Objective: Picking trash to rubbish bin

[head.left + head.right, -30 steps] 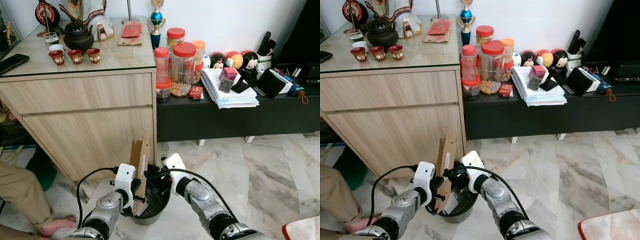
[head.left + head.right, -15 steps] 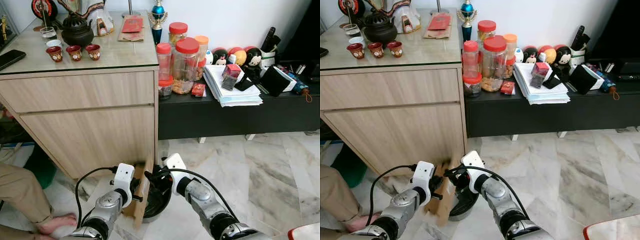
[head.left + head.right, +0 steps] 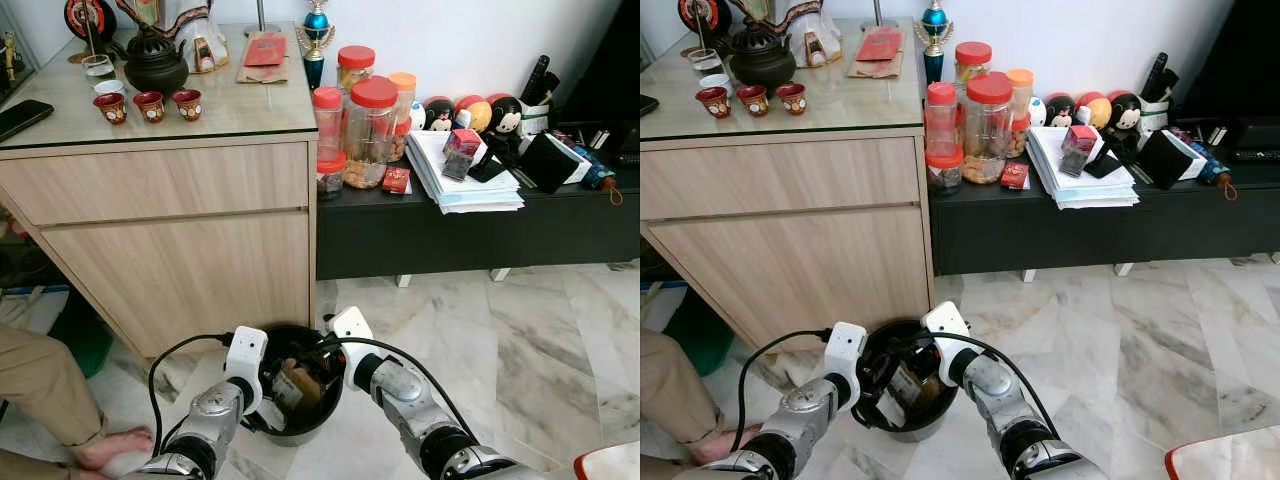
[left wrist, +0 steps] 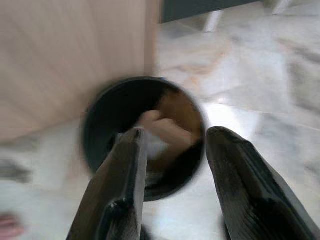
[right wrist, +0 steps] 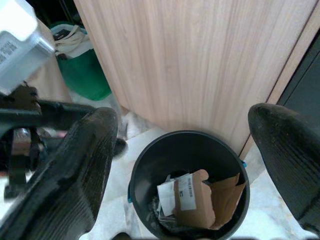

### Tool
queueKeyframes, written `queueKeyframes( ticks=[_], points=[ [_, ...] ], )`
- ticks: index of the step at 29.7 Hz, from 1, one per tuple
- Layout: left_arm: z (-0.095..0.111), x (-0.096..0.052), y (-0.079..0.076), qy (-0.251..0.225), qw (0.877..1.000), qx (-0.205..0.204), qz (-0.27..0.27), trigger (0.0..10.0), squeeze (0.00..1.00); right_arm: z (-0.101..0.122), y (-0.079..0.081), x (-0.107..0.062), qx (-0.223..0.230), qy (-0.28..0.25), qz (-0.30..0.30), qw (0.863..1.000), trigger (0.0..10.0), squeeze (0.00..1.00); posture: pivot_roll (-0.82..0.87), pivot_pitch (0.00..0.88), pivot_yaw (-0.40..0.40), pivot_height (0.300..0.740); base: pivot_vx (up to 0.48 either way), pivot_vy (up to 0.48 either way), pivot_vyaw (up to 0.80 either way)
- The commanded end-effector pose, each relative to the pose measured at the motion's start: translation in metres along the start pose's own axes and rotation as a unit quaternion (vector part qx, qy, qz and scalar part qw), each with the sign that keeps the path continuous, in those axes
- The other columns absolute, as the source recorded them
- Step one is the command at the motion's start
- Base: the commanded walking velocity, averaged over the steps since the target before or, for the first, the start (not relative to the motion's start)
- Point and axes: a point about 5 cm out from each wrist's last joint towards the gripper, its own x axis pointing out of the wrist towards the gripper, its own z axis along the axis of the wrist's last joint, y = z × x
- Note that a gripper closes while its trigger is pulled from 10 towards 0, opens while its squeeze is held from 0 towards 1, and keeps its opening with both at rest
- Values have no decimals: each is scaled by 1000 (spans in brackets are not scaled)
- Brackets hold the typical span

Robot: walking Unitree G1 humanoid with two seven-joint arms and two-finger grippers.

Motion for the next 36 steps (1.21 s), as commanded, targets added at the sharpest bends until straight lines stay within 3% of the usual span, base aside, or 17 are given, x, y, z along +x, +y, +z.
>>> queueKeyframes(
  ticks=[1, 6, 9, 17, 23, 27, 33, 36],
  points=[
    [-5, -5, 14, 0, 999, 17, 47, 10000, 0, -12, -2, -5, 24, 21, -22, 999, 10000, 0, 33, 69, -17, 740, 0, 0, 0],
    [-6, -7, 19, -4, 998, 8, 64, 10000, 0, -14, -5, -7, 39, 22, -34, 998, 10000, 0, 36, 68, -17, 740, 0, 0, 0],
    [-19, -27, 58, -9, 982, 16, 188, 10000, 0, -30, -23, -22, 111, 30, -108, 988, 10000, 0, 41, 69, -14, 740, 0, 0, 0],
    [-31, -39, 67, -13, 973, 8, 232, 10000, 0, -44, -36, -36, 109, 61, -176, 976, 10000, 0, 40, 60, -7, 740, 0, 0, 0],
    [-38, -42, 66, -11, 971, -3, 238, 10000, 0, -67, -36, -52, 147, 100, -212, 961, 10000, 0, 46, 46, -3, 740, 0, 0, 0],
    [-52, -47, 67, 22, 968, -5, 248, 10000, 0, -85, -33, -64, 168, 134, -229, 949, 10000, 0, 42, 35, 4, 740, 0, 0, 0],
    [-84, -64, 72, 90, 959, -39, 266, 10000, 0, -117, -25, -88, 228, 181, -273, 917, 10000, 0, 34, 14, 17, 740, 0, 0, 0],
    [-93, -70, 72, 108, 956, -46, 271, 10000, 0, -124, -21, -93, 238, 193, -279, 910, 10000, 0, 34, 2, 20, 740, 0, 0, 0]
  ],
)
